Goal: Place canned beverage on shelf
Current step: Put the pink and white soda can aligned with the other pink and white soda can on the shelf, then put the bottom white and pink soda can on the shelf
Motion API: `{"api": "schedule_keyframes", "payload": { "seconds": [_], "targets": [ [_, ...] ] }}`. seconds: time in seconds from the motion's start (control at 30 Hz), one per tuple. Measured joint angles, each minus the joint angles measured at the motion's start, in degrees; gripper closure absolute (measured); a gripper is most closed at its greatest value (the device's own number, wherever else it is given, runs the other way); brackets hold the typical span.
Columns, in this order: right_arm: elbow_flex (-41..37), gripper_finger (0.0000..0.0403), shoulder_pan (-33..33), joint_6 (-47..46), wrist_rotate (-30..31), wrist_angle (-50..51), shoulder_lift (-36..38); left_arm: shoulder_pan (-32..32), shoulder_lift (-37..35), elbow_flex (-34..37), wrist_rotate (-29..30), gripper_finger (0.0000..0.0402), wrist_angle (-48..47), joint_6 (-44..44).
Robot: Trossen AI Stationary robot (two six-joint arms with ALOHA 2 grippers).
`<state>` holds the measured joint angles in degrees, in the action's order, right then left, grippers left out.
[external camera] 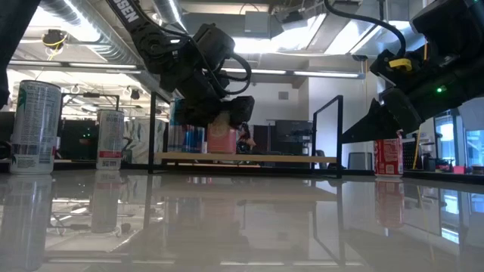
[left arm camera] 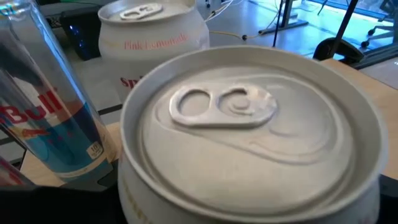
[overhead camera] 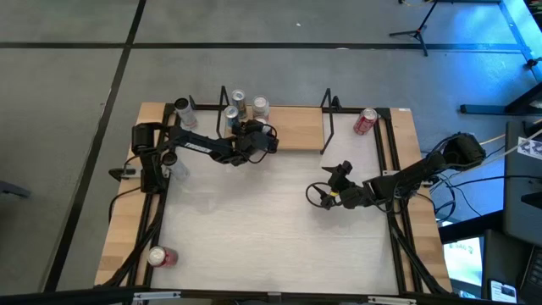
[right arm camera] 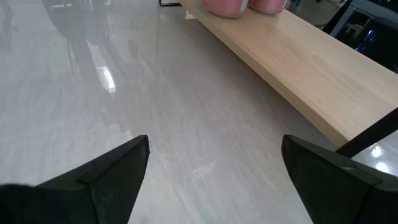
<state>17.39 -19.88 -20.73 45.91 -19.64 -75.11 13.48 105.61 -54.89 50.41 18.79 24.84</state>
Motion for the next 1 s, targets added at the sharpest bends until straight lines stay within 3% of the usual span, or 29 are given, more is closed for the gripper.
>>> {"api": "schedule_keyframes", "payload": {
  "seconds": [0.4, 0.7, 1.0],
  "targets": [
    [0.0, 0.0036, 0.0, 0.0, -0.1, 0.1, 0.0, -0.8, -2.8, -0.3, 0.6, 0.0070, 0.9, -4.5],
    [0.0, 0.0036, 0.0, 0.0, -0.3, 0.0, 0.0, -1.8, -10.2, -0.7, 4.3, 0.0070, 1.4, -11.6],
    [0.0, 0.0036, 0.0, 0.0, -0.6, -0.2, 0.0, -9.8, -22.3, -0.8, -2.3, 0.0070, -3.8, -23.4]
  ]
}}
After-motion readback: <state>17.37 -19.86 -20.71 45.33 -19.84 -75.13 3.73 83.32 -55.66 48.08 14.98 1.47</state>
